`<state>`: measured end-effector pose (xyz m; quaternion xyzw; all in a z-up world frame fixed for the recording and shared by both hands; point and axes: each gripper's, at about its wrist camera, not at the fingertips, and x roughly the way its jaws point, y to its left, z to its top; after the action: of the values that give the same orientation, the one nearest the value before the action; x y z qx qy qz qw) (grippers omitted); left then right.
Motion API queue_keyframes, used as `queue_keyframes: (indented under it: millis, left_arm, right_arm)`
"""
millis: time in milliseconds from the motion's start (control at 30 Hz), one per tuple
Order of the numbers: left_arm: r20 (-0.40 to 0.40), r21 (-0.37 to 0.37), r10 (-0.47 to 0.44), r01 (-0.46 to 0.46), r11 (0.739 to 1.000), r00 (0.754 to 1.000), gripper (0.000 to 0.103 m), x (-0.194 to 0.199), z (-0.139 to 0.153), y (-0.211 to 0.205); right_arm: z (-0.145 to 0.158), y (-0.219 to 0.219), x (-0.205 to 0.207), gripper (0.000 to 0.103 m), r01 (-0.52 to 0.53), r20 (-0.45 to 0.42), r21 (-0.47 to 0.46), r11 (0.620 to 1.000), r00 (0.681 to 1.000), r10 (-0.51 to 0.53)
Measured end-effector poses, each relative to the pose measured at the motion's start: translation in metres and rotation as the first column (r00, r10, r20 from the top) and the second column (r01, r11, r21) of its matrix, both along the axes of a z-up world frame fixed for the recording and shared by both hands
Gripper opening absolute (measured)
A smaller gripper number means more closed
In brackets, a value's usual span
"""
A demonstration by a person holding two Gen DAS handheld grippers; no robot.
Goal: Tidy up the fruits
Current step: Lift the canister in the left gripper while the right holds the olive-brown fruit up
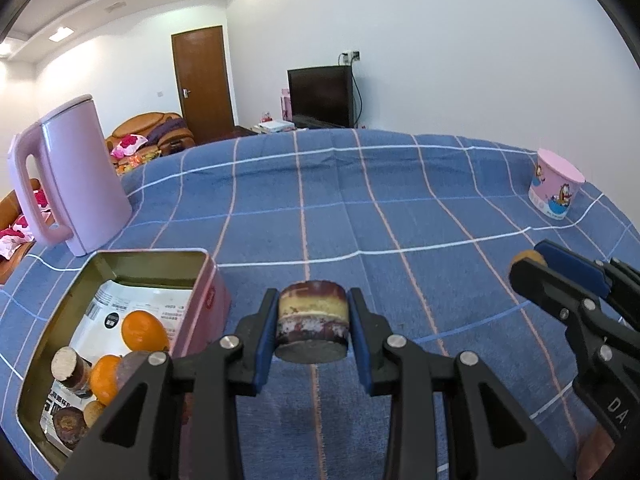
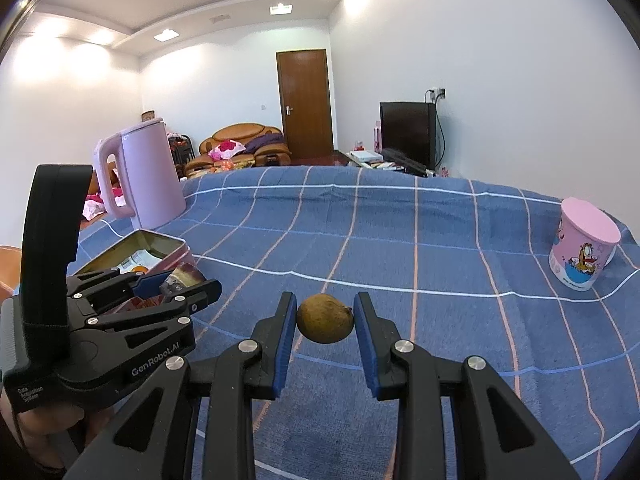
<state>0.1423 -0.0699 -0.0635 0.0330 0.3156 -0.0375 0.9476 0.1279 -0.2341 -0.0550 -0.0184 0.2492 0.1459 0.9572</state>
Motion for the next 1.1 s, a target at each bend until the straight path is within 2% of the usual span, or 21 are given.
queue_keyframes:
  millis: [1100]
  left_arm:
    - [0.144, 0.013, 0.031, -0.034, 0.999, 0.989, 0.035, -0.025, 0.012, 0.002]
  right_arm:
    - [0.008, -0.002, -0.024, 0.031, 0.018, 0.139, 0.004, 1.0, 0.99, -0.019]
